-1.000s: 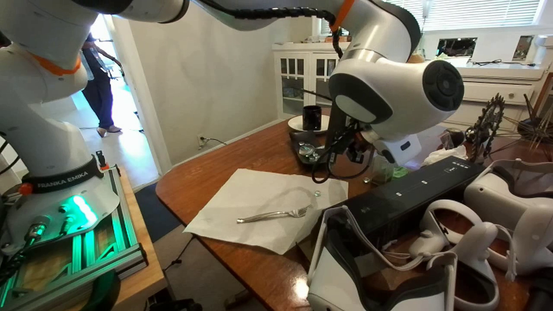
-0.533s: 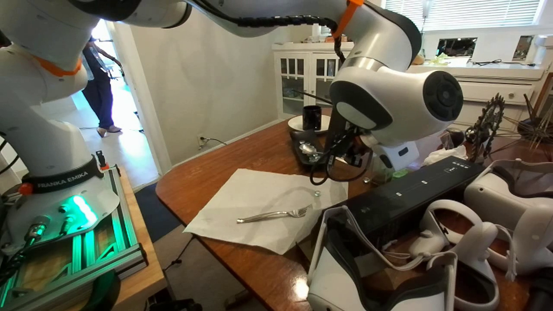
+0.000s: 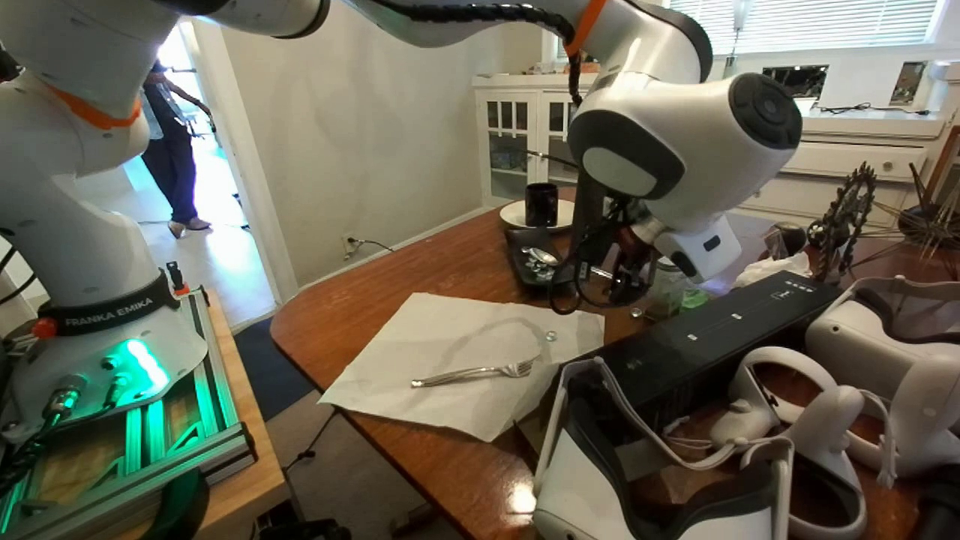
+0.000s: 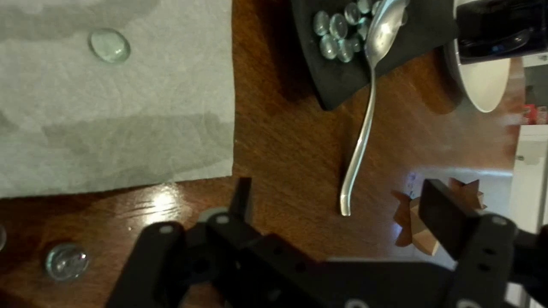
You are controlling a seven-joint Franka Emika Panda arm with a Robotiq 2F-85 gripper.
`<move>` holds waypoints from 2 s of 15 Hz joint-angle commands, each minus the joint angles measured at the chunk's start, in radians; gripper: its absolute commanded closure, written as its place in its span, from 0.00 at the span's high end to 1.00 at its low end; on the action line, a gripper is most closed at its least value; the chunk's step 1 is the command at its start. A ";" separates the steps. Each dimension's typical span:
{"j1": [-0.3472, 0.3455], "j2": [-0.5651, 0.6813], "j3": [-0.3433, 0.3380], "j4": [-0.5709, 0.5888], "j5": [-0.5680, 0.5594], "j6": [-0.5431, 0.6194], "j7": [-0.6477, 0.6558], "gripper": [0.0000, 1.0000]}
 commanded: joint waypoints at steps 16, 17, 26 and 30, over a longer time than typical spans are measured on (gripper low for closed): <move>0.217 -0.038 0.089 -0.146 -0.205 0.520 0.059 0.82; 0.215 -0.037 0.096 -0.144 -0.203 0.520 0.061 0.71; 0.191 -0.021 0.114 -0.151 -0.186 0.482 0.078 0.51; 0.172 -0.024 0.132 -0.167 -0.154 0.482 0.056 0.31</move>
